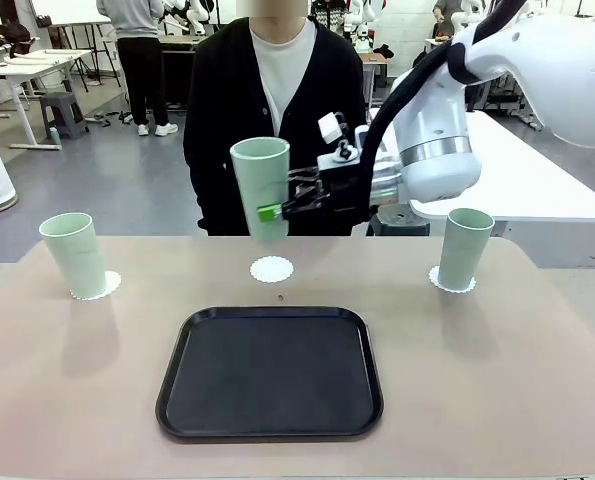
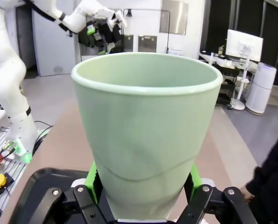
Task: Place coasters on the table and set cups on them.
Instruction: Take one Reusable plastic cup from the Flat Tray and place it on a coaster set by the human.
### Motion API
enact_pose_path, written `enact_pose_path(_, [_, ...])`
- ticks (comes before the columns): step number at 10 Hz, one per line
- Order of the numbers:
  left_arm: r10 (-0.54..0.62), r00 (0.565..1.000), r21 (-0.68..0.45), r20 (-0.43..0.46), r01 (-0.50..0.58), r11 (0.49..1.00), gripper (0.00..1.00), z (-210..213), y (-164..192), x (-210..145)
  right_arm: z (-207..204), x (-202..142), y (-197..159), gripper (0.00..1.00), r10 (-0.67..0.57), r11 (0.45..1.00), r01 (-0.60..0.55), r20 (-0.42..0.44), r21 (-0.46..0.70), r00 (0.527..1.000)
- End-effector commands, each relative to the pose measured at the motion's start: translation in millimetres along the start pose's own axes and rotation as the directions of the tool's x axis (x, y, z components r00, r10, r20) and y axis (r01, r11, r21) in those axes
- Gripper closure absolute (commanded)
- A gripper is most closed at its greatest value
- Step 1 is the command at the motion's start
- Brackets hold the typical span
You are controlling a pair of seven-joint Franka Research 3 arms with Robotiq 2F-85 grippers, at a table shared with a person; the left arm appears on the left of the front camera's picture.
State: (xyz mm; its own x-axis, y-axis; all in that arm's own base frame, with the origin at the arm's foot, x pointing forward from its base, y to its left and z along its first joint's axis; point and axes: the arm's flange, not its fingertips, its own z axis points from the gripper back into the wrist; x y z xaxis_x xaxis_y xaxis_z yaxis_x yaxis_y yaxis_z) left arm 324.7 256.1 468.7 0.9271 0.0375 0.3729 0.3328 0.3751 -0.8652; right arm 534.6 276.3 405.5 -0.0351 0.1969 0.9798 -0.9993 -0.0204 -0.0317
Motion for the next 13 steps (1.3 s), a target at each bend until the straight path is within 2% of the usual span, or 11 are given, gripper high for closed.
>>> enact_pose_path(1, [-0.003, 1.0, -0.006, -0.001, 0.003, 1.0, 0.0, 2.3, -1.9, -1.2, 2.7, -1.9, -35.8, 0.17, -0.04, 0.998, 0.039, 0.031, 0.042, 0.999])
enact_pose_path(3, [-0.003, 1.0, -0.006, -0.001, 0.003, 1.0, 0.0, 2.3, -1.9, -1.2, 4.1, -15.9, -69.2, 0.17, -0.076, 0.993, 0.072, 0.036, 0.088, 0.996])
enact_pose_path(6, [-0.003, 1.0, -0.006, -0.001, 0.003, 1.0, 0.0, 2.3, -1.9, -1.2, -2.0, -31.1, -90.9, 0.17, -0.07, 0.987, 0.065, 0.029, 0.15, 0.997])
enact_pose_path(8, [-0.003, 1.0, -0.006, -0.001, 0.003, 1.0, 0.0, 2.3, -1.9, -1.2, -1.4, -36.2, -92.0, 0.17, -0.062, 0.986, 0.057, 0.028, 0.158, 0.998])
enact_pose_path(10, [-0.003, 1.0, -0.006, -0.001, 0.003, 1.0, 0.0, 2.3, -1.9, -1.2, -0.8, -37.3, -93.0, 0.17, -0.047, 0.992, 0.045, 0.016, 0.118, 0.999])
enact_pose_path(11, [-0.003, 1.0, -0.006, -0.001, 0.003, 1.0, 0.0, 2.3, -1.9, -1.2, -2.6, -40.3, -85.9, 0.17, -0.052, 0.99, 0.046, 0.044, 0.132, 0.998])
enact_pose_path(13, [-0.003, 1.0, -0.006, -0.001, 0.003, 1.0, 0.0, 2.3, -1.9, -1.2, -2.6, -40.3, -85.9, 0.17, -0.052, 0.99, 0.046, 0.044, 0.132, 0.998])
